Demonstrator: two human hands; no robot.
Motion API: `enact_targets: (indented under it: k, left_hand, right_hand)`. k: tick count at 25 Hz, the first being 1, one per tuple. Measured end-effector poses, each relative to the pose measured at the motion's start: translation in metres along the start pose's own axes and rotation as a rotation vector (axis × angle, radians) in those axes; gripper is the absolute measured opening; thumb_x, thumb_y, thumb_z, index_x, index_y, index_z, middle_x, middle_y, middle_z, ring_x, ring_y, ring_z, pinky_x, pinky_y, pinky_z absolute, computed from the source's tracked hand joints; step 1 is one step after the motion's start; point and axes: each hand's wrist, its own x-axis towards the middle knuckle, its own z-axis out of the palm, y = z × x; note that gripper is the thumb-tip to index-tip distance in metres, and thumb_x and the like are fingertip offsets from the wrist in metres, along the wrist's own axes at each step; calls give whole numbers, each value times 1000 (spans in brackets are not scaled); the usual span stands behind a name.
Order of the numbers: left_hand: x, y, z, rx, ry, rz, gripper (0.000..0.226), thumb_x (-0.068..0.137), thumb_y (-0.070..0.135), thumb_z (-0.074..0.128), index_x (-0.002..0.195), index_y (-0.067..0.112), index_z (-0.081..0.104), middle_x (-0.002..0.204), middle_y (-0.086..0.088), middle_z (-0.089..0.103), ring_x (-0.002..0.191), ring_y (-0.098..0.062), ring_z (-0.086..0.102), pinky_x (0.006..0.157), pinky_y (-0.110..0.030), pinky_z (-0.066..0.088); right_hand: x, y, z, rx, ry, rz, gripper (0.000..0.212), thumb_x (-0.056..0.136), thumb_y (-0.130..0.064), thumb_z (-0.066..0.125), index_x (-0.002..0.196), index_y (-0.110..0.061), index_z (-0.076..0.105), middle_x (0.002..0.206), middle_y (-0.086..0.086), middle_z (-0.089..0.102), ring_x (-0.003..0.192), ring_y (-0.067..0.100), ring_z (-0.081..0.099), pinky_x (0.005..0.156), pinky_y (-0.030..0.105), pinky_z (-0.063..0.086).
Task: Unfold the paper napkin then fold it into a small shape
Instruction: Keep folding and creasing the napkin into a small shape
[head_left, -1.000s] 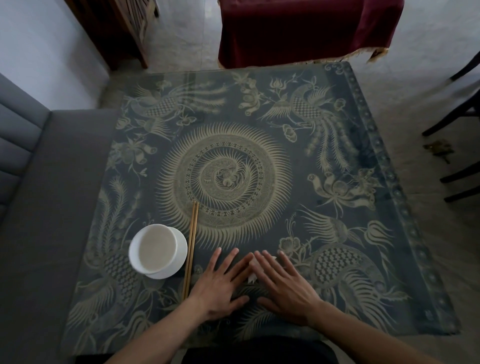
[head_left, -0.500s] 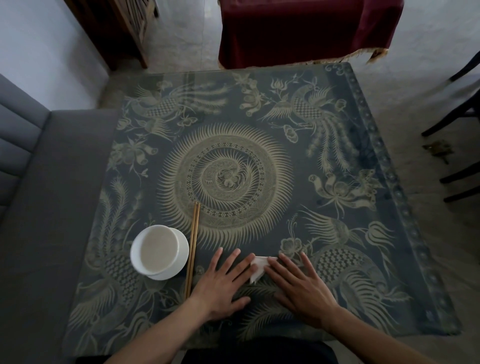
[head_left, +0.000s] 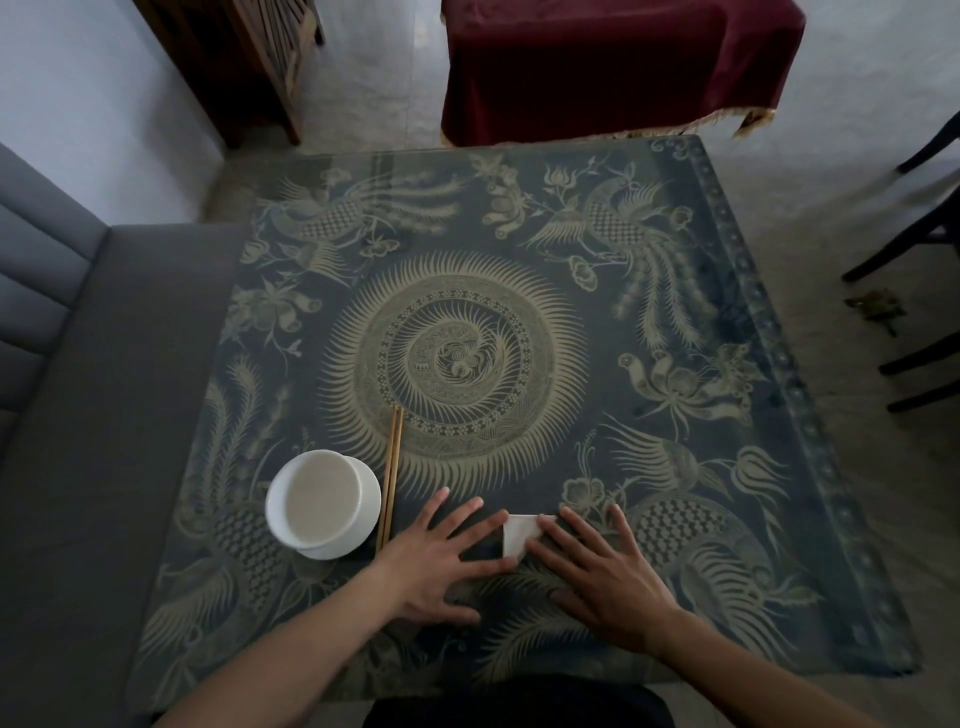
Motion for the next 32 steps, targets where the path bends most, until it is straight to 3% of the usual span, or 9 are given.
enact_targets:
  k: [10,13,15,17,19,22,25,32]
  left_hand:
    - [0,-8,-11,-3,15,108,86,79,76,48,148,56,0,161,-5,-25,147,-39,-12,112,-64,-10]
    - [-3,-2,-13,-105,212,24,75,82,70,47,149,43,25,163,-9,16,144,-34,26,117,-56,17]
    - [1,7,-18,-243,378,-41,64,84,62,53,139,30,45,145,-3,46,127,-23,48,109,-44,34]
    - [15,17,-24,-344,510,-131,47,86,55,55,122,25,55,120,3,59,108,-17,57,96,-37,42]
    - [31,24,-34,-431,539,-322,34,90,51,53,111,25,59,107,7,61,100,-15,58,88,-34,44]
    - [46,24,-41,-453,347,-543,39,89,53,56,119,28,58,114,7,56,111,-15,49,92,-33,40]
    - [51,25,-36,-389,266,-545,44,83,56,60,115,26,57,114,4,53,111,-18,46,88,-35,39]
    - [60,25,-35,-516,267,-590,25,84,45,63,92,22,57,104,1,50,101,-20,41,85,-34,41]
  right_hand:
    - [0,10,-5,-32,38,-182,68,92,-67,38,152,-50,12,165,2,13,147,38,14,104,74,11]
    - [-1,3,-4,58,182,-146,58,95,-59,41,150,-44,27,161,-2,27,144,34,31,110,65,28]
    - [8,-5,-9,224,331,35,50,97,-52,44,144,-35,42,148,-4,42,130,26,49,103,50,42]
    - [24,-12,-20,351,398,248,46,96,-52,44,135,-28,53,133,-5,53,116,21,56,91,40,47]
    - [38,-15,-30,369,337,363,44,96,-51,47,131,-27,56,127,-6,57,114,19,54,88,38,45]
    - [49,-17,-35,291,196,373,45,93,-52,54,132,-30,54,127,-7,53,118,19,46,92,36,40]
    - [53,-19,-36,283,156,403,38,89,-50,60,122,-30,55,122,-5,51,115,20,44,91,35,38]
    - [65,-19,-40,368,98,435,30,90,-53,54,103,-26,50,112,-4,50,111,22,42,88,38,38]
